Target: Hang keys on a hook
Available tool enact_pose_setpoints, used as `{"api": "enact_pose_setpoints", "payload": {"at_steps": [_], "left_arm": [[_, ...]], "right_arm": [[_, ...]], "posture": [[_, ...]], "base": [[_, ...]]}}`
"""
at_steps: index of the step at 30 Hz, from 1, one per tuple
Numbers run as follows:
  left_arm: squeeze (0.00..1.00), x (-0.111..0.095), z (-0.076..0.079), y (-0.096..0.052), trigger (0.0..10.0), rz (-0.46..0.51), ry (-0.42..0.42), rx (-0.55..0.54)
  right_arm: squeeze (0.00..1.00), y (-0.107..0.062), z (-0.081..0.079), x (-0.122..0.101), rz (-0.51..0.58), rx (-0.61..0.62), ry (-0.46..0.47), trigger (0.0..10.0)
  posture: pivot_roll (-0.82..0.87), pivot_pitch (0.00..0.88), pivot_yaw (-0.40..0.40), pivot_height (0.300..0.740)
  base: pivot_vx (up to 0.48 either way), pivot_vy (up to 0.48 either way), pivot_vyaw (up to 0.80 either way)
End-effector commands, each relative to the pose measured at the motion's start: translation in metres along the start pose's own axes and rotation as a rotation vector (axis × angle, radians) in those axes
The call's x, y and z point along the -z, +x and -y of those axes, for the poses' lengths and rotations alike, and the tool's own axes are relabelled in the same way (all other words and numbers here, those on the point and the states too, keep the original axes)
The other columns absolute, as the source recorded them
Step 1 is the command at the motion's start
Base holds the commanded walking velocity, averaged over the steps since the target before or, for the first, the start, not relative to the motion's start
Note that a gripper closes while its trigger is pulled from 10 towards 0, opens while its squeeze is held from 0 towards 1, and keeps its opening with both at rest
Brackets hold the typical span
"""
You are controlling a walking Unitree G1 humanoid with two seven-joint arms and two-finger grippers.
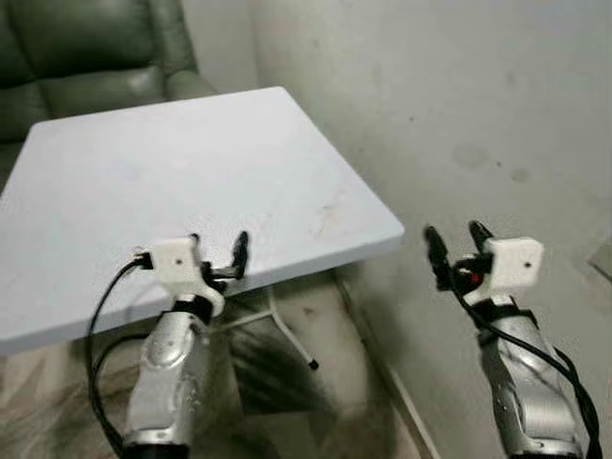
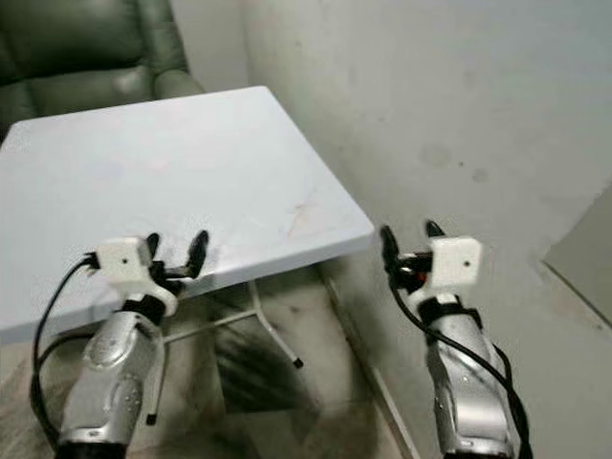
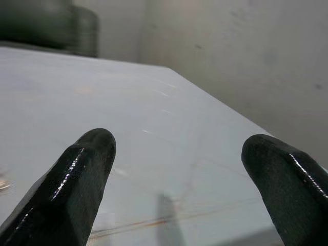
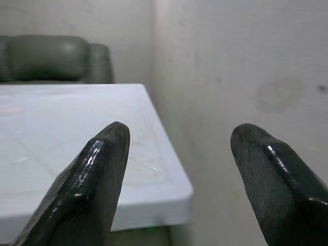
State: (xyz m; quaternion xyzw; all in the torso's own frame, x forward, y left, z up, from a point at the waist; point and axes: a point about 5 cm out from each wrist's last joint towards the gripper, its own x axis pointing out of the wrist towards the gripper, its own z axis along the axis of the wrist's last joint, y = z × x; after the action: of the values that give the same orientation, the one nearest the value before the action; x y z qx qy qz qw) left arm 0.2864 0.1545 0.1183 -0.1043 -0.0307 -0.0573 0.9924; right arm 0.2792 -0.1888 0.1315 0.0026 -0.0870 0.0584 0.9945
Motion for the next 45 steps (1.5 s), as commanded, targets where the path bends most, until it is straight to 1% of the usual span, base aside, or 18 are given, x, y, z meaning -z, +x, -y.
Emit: {"api": "enact_pose_setpoints", "payload": {"at_steps": [1,15,19,21,30,45], "left_arm": [[0.0,-0.0001,0.0051,0.0008,10.0,-0.003,-0.008,0.014],[0.0,-0.0015,0.0057,0.0027,10.0,0.004,-0.008,0.016],[0.0,-0.0022,0.0056,0.0037,10.0,0.006,-0.009,0.016],[0.0,-0.0027,0.0053,0.0042,10.0,0.005,-0.014,0.016],[0.0,-0.0025,0.0044,0.0047,10.0,0.0,-0.026,0.007],[0.0,-0.0031,0.0046,0.0064,10.0,0.003,-0.051,0.003]], "right_arm": [[0.0,-0.0017,0.0048,0.0017,-0.013,0.011,0.005,10.0],[0.0,0.0001,0.0045,0.001,-0.008,0.007,0.008,10.0],[0.0,0.0017,0.003,-0.0018,0.008,-0.006,0.003,10.0],[0.0,0.0017,0.0023,-0.0016,0.01,0.003,0.051,10.0],[0.0,0.0016,0.0027,-0.0021,0.011,0.008,0.049,10.0],[0.0,-0.0003,0.0034,-0.0024,0.01,0.01,0.055,10.0]], "posture": [[-0.03,0.0,-0.041,0.74],[-0.03,0.0,-0.038,0.74],[-0.03,0.0,-0.035,0.74],[-0.03,0.0,-0.034,0.74],[-0.03,0.0,-0.033,0.74],[-0.04,0.0,-0.033,0.74]], "base": [[0.0,0.0,0.8],[0.0,0.0,0.8],[0.0,0.0,0.74],[0.0,0.0,0.0],[0.0,0.0,0.0],[0.0,0.357,0.0]]}}
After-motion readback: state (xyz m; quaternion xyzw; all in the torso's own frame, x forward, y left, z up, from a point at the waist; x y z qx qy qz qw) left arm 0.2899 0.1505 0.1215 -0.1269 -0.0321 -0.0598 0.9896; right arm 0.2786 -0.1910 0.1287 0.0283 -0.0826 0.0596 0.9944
